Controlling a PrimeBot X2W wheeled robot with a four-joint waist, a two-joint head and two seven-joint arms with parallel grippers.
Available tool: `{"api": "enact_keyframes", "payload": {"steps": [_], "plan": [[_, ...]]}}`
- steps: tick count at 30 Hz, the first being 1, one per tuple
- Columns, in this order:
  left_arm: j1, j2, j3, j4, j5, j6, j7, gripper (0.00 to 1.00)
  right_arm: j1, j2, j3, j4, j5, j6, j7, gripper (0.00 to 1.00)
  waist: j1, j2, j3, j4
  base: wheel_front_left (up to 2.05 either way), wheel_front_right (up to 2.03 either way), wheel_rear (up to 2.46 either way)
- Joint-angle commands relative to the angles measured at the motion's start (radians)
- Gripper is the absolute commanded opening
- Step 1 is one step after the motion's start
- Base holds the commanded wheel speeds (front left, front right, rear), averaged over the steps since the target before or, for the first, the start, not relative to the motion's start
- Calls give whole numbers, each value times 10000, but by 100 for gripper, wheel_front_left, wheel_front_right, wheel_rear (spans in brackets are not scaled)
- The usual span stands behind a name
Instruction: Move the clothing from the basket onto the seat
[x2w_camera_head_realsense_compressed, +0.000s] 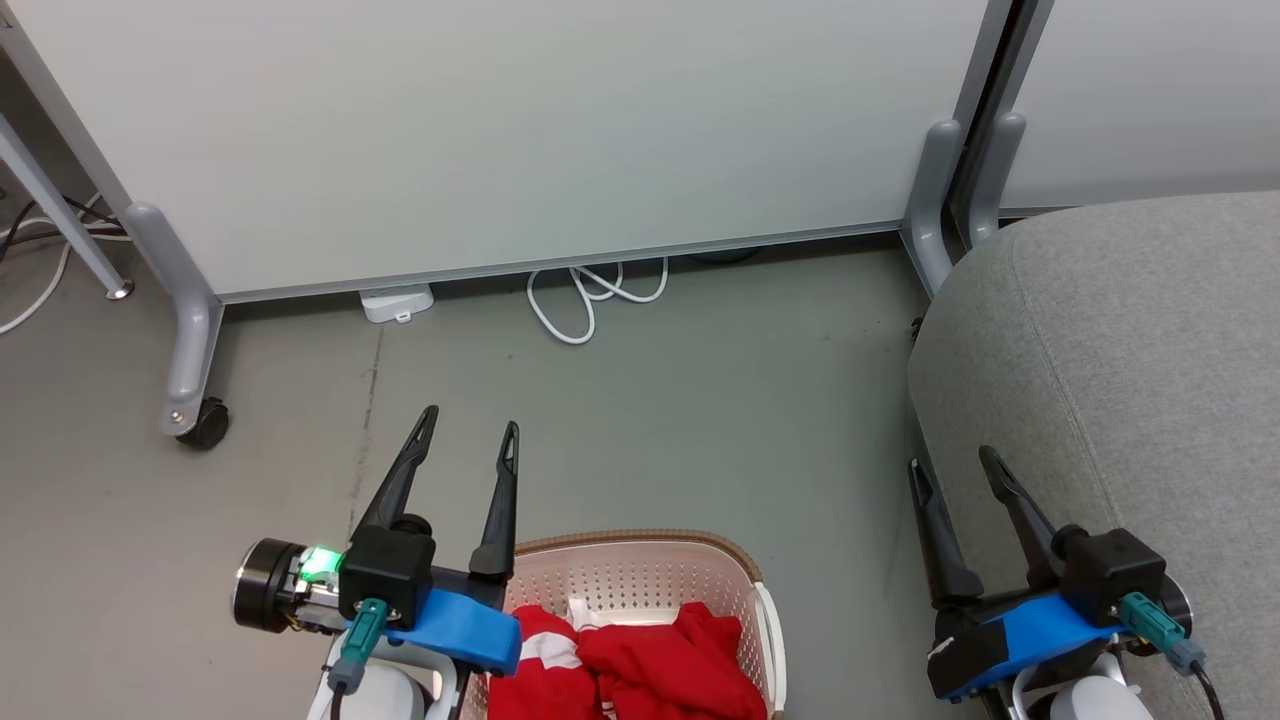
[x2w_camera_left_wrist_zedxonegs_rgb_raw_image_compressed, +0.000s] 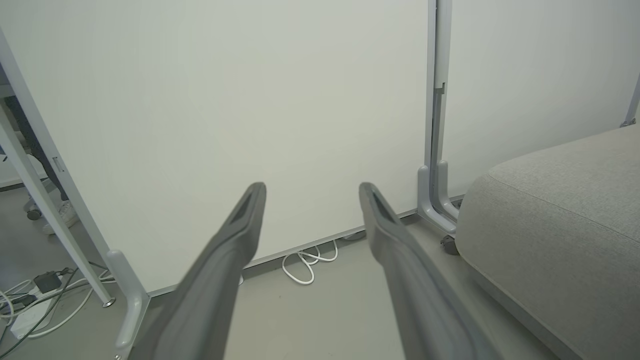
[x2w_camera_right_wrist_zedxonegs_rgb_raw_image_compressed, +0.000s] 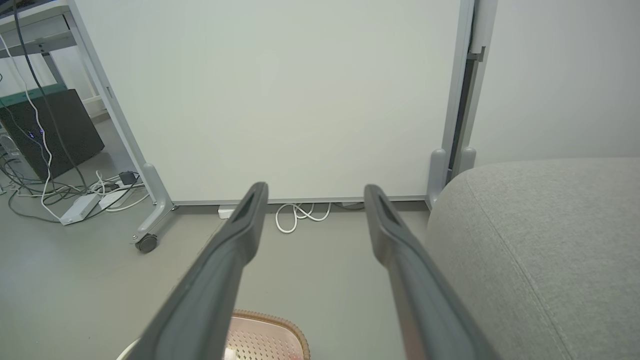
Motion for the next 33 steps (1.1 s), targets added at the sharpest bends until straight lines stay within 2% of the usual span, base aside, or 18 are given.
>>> {"api": "enact_keyframes", "payload": {"steps": [1,9,19,28,33], "plan": [[-90,27,41,58,61,-47,-49,100,-97,-58,12,14,26,4,-56,100,0,0,7,-4,0,0,0],[-669,284,-277,470,255,-323,-47,100,-307,-58,53,-50,18,4,-54,100,0,0,300,-125,0,0,0],[-1962,870,-1003,1673,443,-664,-41,100,-774,-57,32,-177,77,4,-51,100,0,0,1320,-535,0,0,0],[-3321,1260,-2150,3298,462,-817,-39,100,-1565,-54,-76,-415,74,4,-50,100,0,0,2838,-960,0,0,0],[-4030,1369,-3249,4498,402,-808,-39,100,-2020,-52,-39,-528,93,4,-50,100,0,0,3619,-1168,0,0,0]]}}
